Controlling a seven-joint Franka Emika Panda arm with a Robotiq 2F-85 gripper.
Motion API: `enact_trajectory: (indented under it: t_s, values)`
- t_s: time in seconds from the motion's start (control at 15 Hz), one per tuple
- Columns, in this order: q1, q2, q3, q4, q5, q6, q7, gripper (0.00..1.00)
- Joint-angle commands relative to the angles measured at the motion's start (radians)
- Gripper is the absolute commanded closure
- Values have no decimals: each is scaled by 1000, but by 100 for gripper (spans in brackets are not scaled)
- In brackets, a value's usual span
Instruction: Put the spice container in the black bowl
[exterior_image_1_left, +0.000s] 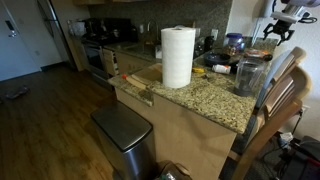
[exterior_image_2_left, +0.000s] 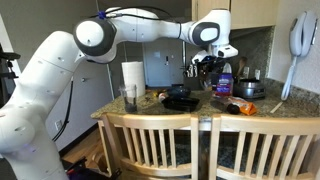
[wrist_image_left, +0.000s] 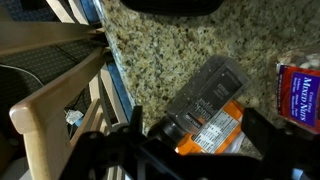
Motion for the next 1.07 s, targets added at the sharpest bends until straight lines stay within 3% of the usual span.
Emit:
enact_trajectory:
  t_s: [0.0,0.13,0.4,0.47,0.87,0.93,1.0]
  values:
    - [31,-3,-17,-17,-11,71,68,0]
    - [-7,47,34,69,16,99,221,0]
    - [-33,126,53,159,6,213,438,0]
    - [6,68,30,80,4,179,365,0]
    - [-13,115,31,133,4,211,426,0]
    - [15,141,-6,130,-4,328,541,0]
    - [4,161,0,149,15,350,573,0]
